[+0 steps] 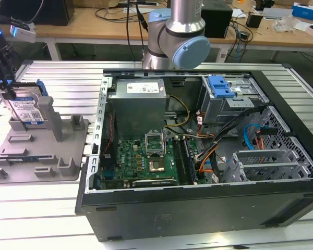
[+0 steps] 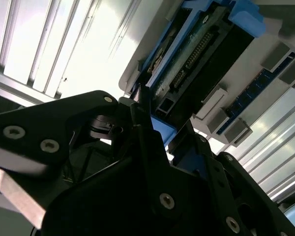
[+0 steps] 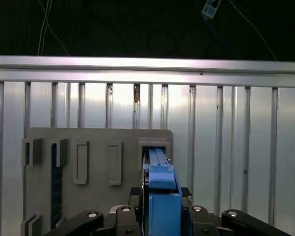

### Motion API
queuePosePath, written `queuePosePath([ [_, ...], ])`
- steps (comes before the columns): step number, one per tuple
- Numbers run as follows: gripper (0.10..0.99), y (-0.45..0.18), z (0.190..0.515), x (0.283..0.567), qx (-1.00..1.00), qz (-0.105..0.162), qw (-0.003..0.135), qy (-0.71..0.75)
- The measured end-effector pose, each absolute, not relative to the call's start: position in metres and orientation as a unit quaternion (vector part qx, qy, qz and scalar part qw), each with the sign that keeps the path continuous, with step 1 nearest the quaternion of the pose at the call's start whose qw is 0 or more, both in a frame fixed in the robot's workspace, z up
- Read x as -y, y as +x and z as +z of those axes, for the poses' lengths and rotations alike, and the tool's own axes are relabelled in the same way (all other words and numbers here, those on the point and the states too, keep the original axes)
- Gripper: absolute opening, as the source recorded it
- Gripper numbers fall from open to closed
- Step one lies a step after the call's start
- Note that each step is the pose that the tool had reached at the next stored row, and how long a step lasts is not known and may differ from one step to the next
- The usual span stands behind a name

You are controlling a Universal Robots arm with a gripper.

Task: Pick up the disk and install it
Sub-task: 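Pick up the disk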

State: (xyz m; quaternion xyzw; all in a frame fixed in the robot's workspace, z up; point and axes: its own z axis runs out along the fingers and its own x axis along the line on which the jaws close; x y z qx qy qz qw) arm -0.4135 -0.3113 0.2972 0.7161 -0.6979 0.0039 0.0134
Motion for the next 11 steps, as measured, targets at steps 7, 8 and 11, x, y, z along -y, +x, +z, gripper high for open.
queuePosePath([
  [7,0.396,-0.4135,0.2963,0.3113,0.698,0.004,0.013,0.716],
  [8,0.396,-0.4135,0.2962,0.3113,0.698,0.004,0.013,0.716],
  [11,0.396,-0.4135,0.2961,0.3113,0.698,0.004,0.013,0.716],
])
